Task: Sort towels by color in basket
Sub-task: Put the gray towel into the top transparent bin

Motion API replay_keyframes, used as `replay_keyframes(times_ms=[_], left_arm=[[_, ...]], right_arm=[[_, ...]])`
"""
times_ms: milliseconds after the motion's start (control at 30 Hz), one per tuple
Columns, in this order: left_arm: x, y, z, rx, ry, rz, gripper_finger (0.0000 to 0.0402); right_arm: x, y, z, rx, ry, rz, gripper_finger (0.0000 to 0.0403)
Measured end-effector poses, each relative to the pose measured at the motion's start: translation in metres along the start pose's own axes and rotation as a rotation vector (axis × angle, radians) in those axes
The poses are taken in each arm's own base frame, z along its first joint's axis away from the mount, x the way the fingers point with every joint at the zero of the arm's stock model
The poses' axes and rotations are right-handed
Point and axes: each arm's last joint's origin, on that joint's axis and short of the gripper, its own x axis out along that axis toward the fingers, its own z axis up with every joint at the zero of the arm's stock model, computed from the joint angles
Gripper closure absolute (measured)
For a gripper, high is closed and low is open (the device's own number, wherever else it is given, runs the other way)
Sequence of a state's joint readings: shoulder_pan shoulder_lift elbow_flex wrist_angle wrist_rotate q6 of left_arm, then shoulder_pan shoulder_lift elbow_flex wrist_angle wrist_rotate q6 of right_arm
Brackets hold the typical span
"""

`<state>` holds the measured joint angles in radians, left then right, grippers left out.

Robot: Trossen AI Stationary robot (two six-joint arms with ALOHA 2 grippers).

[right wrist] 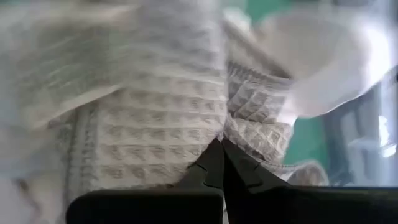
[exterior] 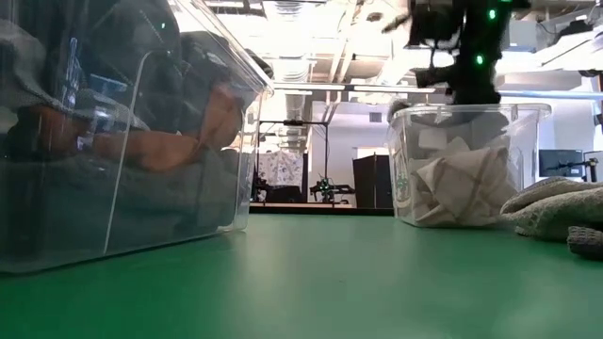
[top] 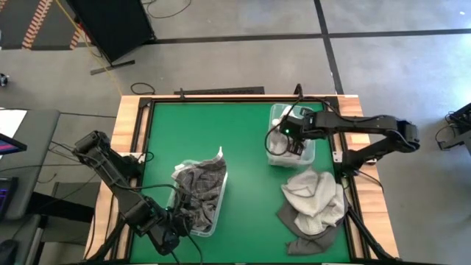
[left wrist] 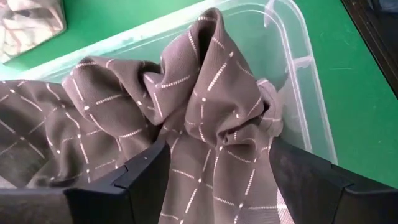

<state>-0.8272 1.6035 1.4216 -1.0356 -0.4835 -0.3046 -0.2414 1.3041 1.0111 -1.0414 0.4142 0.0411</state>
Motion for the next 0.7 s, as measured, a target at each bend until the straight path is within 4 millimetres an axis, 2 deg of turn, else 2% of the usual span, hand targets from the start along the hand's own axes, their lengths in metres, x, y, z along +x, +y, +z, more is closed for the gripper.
replay_keyframes(times_ms=[267,467,700], left_arm=[[0.0,-0.001,0.003,0.027,-0.028,-0.008,0.0138],[0.0,-0.001,0.005,0.036,-0.044,-0.012,0.0138],[0.0,-0.001,0.005,0.037,-0.044,-0.012,0.0138]], right_arm=[[0.053,-0.005,-0.015,0.117,-0.01,0.199,0.0385],[0.075,-0.008,-0.02,0.189,0.039,0.296,0.0384],[0.098,0.0,-0.018,0.177,0.144,0.335,0.0373]])
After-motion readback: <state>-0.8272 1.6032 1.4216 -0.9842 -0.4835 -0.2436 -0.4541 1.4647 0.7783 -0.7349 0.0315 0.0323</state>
